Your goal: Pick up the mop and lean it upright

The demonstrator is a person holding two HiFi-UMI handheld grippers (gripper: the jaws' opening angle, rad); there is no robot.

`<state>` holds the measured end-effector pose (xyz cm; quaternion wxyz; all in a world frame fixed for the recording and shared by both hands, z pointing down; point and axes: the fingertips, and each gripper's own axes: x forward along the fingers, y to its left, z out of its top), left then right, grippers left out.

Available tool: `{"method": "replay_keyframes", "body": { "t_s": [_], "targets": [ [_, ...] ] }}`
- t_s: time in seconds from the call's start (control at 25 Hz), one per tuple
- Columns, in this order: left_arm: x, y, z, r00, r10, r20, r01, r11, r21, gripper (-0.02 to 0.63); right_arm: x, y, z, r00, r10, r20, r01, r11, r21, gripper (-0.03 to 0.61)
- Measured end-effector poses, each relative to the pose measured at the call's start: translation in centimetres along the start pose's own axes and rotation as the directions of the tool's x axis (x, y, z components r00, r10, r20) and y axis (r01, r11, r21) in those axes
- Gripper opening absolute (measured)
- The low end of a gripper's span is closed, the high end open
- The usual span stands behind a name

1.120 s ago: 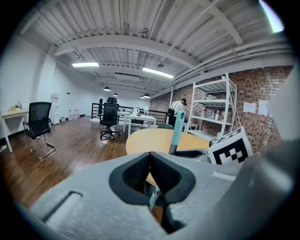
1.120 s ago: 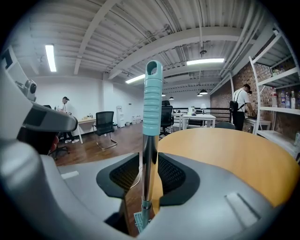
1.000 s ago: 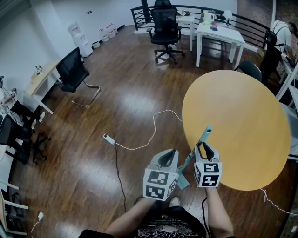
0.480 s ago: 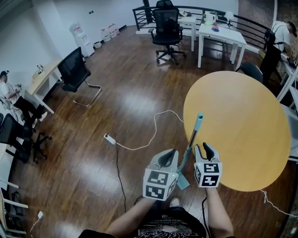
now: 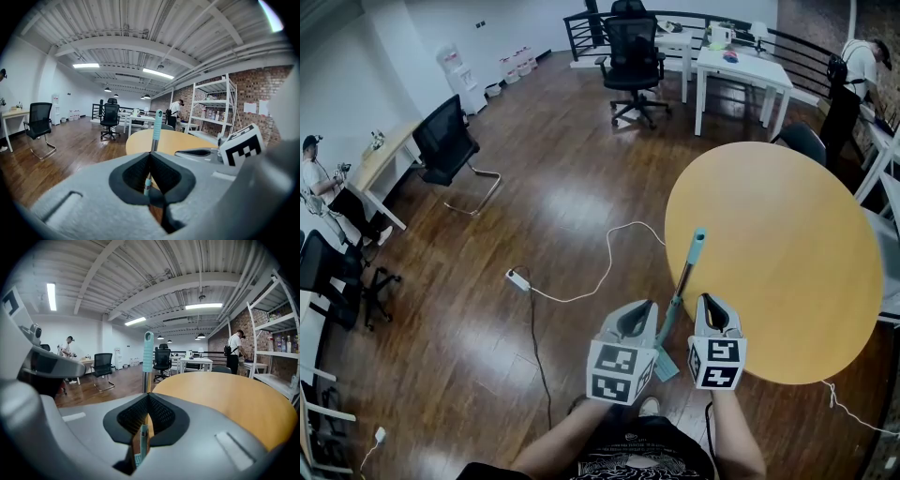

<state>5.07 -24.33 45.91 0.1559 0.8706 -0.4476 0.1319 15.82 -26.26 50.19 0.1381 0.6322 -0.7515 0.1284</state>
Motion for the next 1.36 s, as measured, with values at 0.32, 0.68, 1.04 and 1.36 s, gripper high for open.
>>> {"method": "replay_keyframes", "body": {
  "t_s": [0.32,0.68,1.04,1.36],
  "targets": [
    [-0.5,-1.9,0.4,0.999,-0.039,0.018,0.039,0.999,0.022,0.003,-4.3,2.0,2.7,0.996,0.044,0.075,-0.046,0.999,0.018,0.0],
    [-1.6,-1.3,0.1,0.995,-0.1,0.02,0.1,0.994,0.036,0.003,-5.8,4.0,3.4,0.996,0.011,0.093,-0.012,1.0,0.016,0.0],
    [-2.8,-0.3,-0.2,0.99,-0.14,0.032,0.138,0.99,0.04,0.003,-6.3,5.6,2.7,0.997,-0.023,0.078,0.022,1.0,0.011,0.0],
    [-3.7,0.0,-0.5,0.988,-0.151,0.038,0.15,0.988,0.032,0.003,-6.6,6.9,3.1,0.996,-0.02,0.084,0.019,1.0,0.011,0.0]
  ]
}}
